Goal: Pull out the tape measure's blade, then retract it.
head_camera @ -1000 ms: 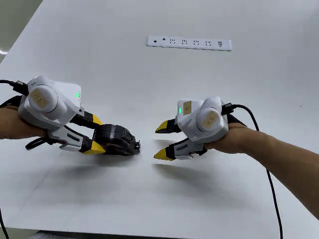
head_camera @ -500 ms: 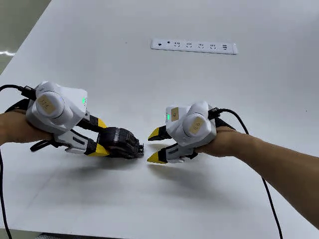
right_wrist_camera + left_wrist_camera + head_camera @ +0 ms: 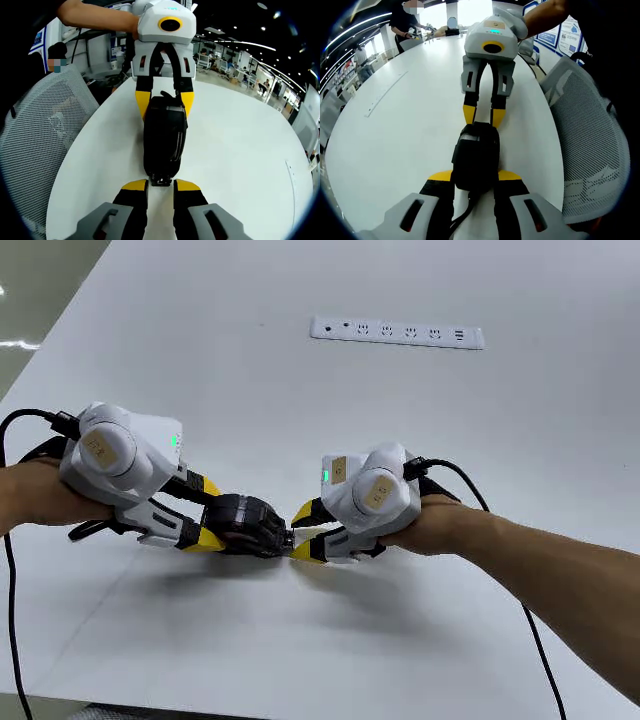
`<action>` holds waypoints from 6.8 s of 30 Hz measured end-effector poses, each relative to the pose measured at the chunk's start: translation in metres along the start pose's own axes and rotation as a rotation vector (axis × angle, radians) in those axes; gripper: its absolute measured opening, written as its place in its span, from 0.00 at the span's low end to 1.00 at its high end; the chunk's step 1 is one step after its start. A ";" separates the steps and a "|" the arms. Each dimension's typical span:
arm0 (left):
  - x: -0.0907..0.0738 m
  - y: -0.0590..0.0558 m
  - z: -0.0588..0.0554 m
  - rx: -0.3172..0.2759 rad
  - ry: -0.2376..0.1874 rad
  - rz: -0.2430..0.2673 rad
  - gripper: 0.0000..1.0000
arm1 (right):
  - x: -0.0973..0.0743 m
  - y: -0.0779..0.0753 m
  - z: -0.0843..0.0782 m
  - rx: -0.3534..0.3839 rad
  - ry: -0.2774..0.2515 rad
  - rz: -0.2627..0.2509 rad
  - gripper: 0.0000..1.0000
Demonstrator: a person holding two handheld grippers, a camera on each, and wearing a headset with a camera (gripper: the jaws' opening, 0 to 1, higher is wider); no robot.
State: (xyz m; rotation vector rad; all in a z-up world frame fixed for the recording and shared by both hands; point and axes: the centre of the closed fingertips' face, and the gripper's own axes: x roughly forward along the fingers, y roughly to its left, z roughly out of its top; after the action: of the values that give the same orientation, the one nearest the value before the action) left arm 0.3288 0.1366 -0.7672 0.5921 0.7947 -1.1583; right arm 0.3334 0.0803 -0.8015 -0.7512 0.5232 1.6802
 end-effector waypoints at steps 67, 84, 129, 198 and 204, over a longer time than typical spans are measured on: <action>0.001 -0.001 0.000 -0.031 -0.006 -0.004 0.24 | -0.020 0.002 -0.030 -0.035 0.025 -0.014 0.08; 0.001 0.000 0.001 -0.033 -0.005 -0.007 0.25 | -0.038 0.005 -0.048 -0.012 0.024 -0.014 0.08; 0.001 -0.002 0.000 -0.026 0.024 -0.006 0.25 | -0.087 0.014 -0.096 0.069 0.063 -0.008 0.08; 0.003 -0.001 0.002 -0.039 0.046 0.001 0.25 | -0.153 0.023 -0.161 0.141 0.174 -0.017 0.09; 0.003 -0.001 0.003 -0.042 0.044 0.004 0.25 | -0.153 0.024 -0.161 0.143 0.182 -0.014 0.10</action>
State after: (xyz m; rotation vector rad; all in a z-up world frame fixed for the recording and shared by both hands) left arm 0.3291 0.1321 -0.7680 0.5859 0.8535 -1.1251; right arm 0.3625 -0.1409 -0.8043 -0.8044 0.7559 1.5518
